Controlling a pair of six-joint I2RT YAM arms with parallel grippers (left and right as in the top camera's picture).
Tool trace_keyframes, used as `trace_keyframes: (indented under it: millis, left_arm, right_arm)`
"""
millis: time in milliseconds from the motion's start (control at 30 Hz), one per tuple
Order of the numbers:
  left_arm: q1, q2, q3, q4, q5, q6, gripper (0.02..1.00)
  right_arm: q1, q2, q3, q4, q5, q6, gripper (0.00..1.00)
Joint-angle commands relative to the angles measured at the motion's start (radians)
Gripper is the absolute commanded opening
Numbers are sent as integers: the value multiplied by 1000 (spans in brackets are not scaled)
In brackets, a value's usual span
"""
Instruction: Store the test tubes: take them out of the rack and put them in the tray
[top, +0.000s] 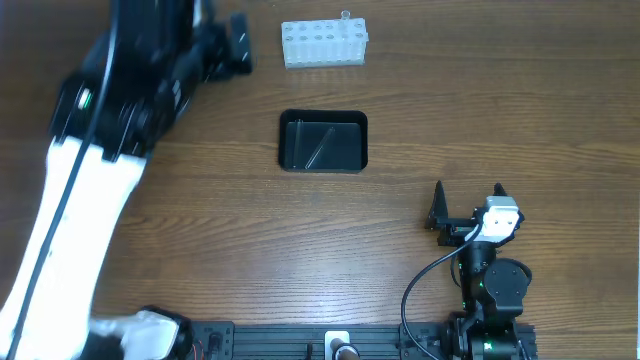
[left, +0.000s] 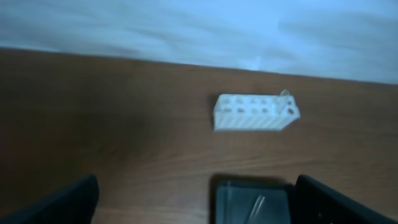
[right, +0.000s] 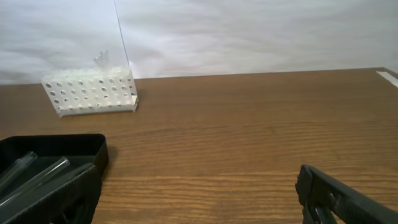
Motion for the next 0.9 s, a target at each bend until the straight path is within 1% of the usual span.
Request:
trace_keyframes:
  millis: [33, 200, 300, 433, 567, 667, 900]
  left_arm:
    - [39, -187, -244, 115, -26, 0, 1000]
    - [107, -390, -523, 381, -20, 0, 996]
    - [145, -505, -684, 541, 7, 0, 996]
    - [200, -667, -901, 770, 82, 0, 998]
    - [271, -832, -1117, 998, 179, 0, 996]
    - [317, -937, -1257, 1135, 232, 0, 998]
    - [357, -1110, -1500, 1366, 237, 0, 998]
  right_arm:
    - [-6, -9, -5, -3, -8, -5, 993]
    - [-6, -9, -5, -3, -8, -5, 991]
    - [-6, -9, -5, -3, -8, -5, 991]
    - [-6, -9, -5, -3, -8, -5, 993]
    - [-6, -9, -5, -3, -8, -5, 993]
    - [-6, -9, -5, -3, -8, -5, 993]
    - [-6, -9, -5, -3, -8, -5, 991]
